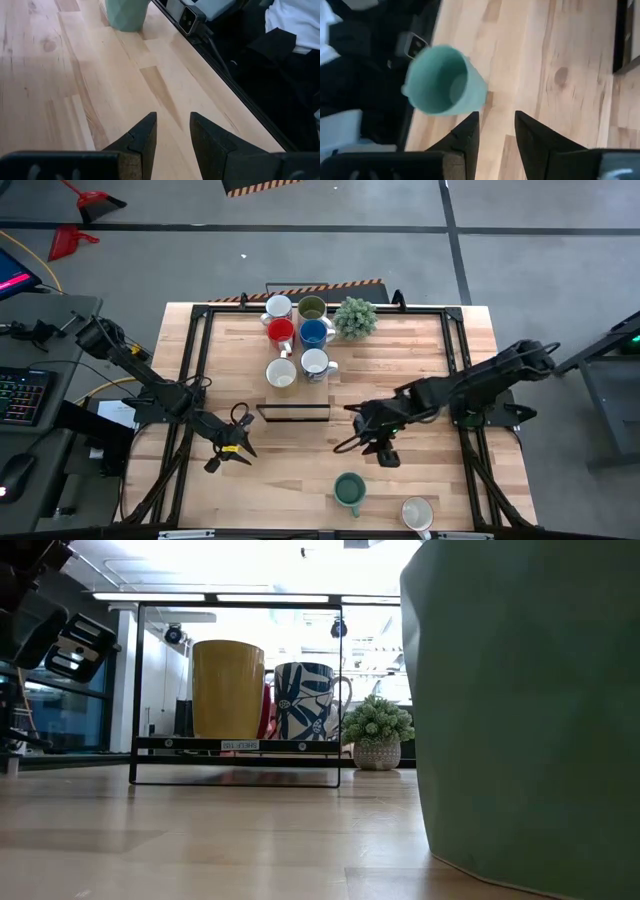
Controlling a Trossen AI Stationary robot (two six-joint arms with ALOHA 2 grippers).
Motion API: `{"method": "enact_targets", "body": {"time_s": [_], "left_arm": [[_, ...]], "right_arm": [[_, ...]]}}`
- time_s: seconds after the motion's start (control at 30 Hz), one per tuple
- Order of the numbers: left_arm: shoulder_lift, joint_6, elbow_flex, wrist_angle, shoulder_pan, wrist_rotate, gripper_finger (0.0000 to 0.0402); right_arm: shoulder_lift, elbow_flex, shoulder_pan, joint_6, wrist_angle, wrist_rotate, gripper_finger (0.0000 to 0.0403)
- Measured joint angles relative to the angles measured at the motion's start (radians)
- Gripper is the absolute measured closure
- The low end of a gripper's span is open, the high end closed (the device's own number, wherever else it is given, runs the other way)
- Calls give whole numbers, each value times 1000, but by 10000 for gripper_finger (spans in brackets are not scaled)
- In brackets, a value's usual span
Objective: Place coffee mugs
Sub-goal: Put the green mug on the shelf
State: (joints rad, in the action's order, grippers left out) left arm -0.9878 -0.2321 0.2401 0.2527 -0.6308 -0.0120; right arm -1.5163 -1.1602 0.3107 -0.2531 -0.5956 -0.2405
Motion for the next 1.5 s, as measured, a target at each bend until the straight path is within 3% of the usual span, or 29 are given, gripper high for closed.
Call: {"method": "enact_targets", "body": {"time_s": [0.33,0.73,0.93,1.3,1.5], "left_arm": [[0,26,0,0,0,0,296],[0,24,1,0,0,-48,296],[0,21,1,0,0,-48,296],[0,-1,1,-1,0,-48,296],[0,-1,1,-1,0,-48,296]], "right_arm": [[-126,-6,40,0,87,-127,303],[-128,-6,94,19,158,19,303],[-185,-16,93,26,214,-23,303],[-355,-205,98,125,24,-16,303],[-418,-240,94,176,-43,2,303]]}}
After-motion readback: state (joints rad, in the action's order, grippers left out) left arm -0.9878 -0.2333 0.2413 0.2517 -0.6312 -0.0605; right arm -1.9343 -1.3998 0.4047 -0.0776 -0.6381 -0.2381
